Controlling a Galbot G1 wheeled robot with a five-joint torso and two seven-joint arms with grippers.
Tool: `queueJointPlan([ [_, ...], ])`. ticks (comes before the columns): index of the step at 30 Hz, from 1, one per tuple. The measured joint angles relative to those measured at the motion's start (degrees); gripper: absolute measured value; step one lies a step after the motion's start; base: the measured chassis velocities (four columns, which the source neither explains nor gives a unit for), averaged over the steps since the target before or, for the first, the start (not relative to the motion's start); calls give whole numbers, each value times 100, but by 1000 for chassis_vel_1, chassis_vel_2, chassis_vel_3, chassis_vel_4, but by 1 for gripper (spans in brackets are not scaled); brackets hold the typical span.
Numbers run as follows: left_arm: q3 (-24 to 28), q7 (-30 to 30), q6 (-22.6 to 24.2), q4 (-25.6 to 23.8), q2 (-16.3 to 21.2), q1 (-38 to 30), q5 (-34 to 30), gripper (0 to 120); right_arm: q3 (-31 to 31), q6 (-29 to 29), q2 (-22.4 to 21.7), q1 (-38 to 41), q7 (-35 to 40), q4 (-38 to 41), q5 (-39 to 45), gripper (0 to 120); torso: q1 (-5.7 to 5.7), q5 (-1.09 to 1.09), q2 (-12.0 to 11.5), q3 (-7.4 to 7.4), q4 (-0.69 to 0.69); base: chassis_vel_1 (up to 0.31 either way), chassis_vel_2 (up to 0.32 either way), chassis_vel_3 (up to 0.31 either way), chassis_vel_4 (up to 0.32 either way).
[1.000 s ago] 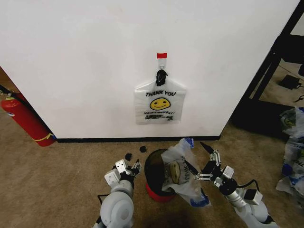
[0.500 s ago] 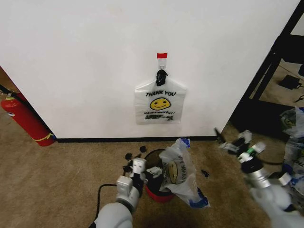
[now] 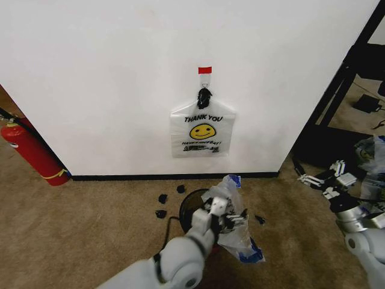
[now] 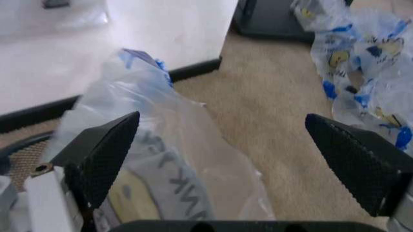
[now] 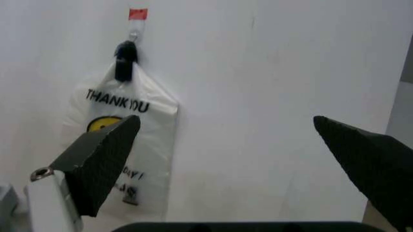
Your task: Pick up the garbage bag from the wall and place it over the trash bin.
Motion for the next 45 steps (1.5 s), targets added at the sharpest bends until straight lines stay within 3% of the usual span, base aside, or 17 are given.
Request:
queueJointPlan([
  [7, 120, -281, 140, 189, -249, -45, -160, 97, -109, 17, 123, 16, -19, -128, -114, 100, 0, 0, 0, 0, 1, 0, 0, 0, 0],
  [9, 164, -376, 140, 459, -395, -40, -5, 97, -153, 54, 194, 29, -63, -243, -169, 100, -1, -3, 1, -2, 5, 0, 0, 0, 0],
  [13, 191, -604, 218, 948, -617, -38, 89, 81, -184, 88, 255, -15, -124, -300, -207, 100, 0, -3, 0, -1, 0, 0, 0, 0, 0],
  [20, 137, -724, 325, 1087, -708, 83, -28, 56, -170, 120, 266, -94, -175, -255, -224, 100, 0, 0, 0, -1, 1, 0, 0, 0, 0],
  [21, 137, -724, 325, 1087, -708, 83, -28, 56, -170, 120, 266, -94, -175, -255, -224, 100, 0, 0, 0, -1, 1, 0, 0, 0, 0],
  [24, 86, -741, 328, 1065, -645, 143, -14, 41, -186, 134, 297, -112, -194, -230, -262, 100, 0, -1, 0, -1, 1, 0, 0, 0, 0],
  [35, -75, -667, 320, 776, -455, 327, -120, 2, -457, 138, 395, -91, -263, -554, -364, 100, 0, -2, 0, -1, 1, 0, 0, 0, 0],
  [45, -282, -570, 281, 685, -371, 519, -125, 0, -1042, -289, 410, -115, -279, -670, 166, 100, 0, -2, 0, -1, 1, 0, 0, 0, 0],
])
